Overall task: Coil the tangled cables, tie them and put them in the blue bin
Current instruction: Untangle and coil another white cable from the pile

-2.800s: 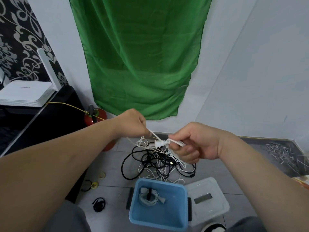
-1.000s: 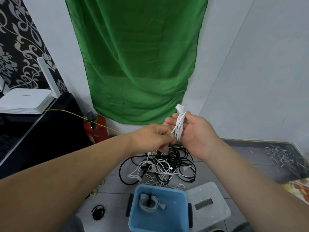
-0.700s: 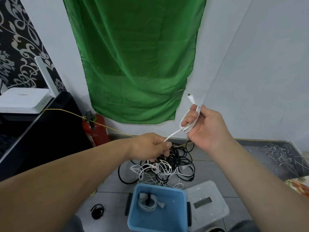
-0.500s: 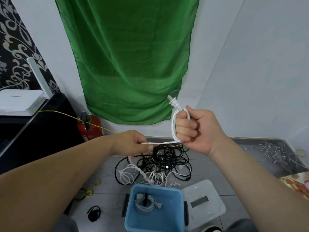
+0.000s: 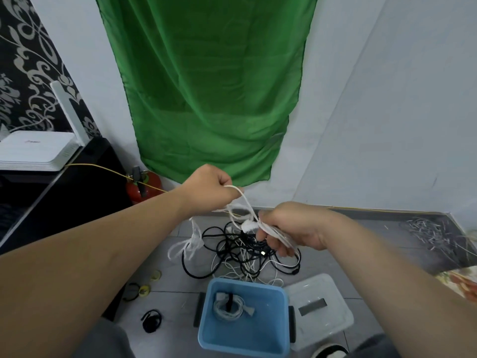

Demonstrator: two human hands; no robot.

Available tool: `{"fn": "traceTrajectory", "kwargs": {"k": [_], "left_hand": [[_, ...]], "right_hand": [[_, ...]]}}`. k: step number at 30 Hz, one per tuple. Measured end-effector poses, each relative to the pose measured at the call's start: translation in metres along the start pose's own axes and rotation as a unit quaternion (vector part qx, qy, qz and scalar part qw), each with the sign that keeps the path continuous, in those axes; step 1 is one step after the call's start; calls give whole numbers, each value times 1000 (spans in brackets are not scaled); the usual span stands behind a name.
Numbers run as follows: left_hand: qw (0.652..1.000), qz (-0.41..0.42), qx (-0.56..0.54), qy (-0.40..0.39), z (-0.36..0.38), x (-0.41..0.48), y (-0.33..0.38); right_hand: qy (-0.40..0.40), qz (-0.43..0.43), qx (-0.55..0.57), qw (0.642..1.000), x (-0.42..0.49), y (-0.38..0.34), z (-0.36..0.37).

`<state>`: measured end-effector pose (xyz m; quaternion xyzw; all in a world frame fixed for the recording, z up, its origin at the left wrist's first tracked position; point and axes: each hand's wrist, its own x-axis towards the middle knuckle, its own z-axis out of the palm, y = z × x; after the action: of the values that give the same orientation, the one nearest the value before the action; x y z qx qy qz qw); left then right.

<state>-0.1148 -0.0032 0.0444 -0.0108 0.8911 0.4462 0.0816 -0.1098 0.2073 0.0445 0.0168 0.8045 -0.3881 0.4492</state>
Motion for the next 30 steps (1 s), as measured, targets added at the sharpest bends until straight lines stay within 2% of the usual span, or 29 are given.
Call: {"fn": "traceTrajectory", "kwargs": {"k": [6, 9, 14, 18, 22, 26, 28, 30], "left_hand": [[999, 30, -32, 4, 8, -10, 21], [997, 57, -25, -37, 16, -16, 30], [983, 119, -9, -141, 34, -23, 29], [978, 102, -34, -176, 36, -18, 13], [978, 79, 75, -178, 29, -5, -11], [979, 73, 148, -119, 23, 5, -28], [976, 68, 179, -103, 21, 7, -29], [966, 53, 235, -95, 18, 10, -33]], "right_hand": [[103, -22, 144, 984, 15, -2, 1], [103, -50, 264, 958, 22, -2, -2], [72, -129, 472, 869, 19, -10, -6], [77, -164, 569, 802, 7, -18, -7], [113, -195, 629, 744, 4, -20, -17], [75, -211, 684, 695, -1, -19, -31], [62, -217, 689, 689, -3, -16, -38], [66, -218, 679, 698, -6, -13, -43]]}}
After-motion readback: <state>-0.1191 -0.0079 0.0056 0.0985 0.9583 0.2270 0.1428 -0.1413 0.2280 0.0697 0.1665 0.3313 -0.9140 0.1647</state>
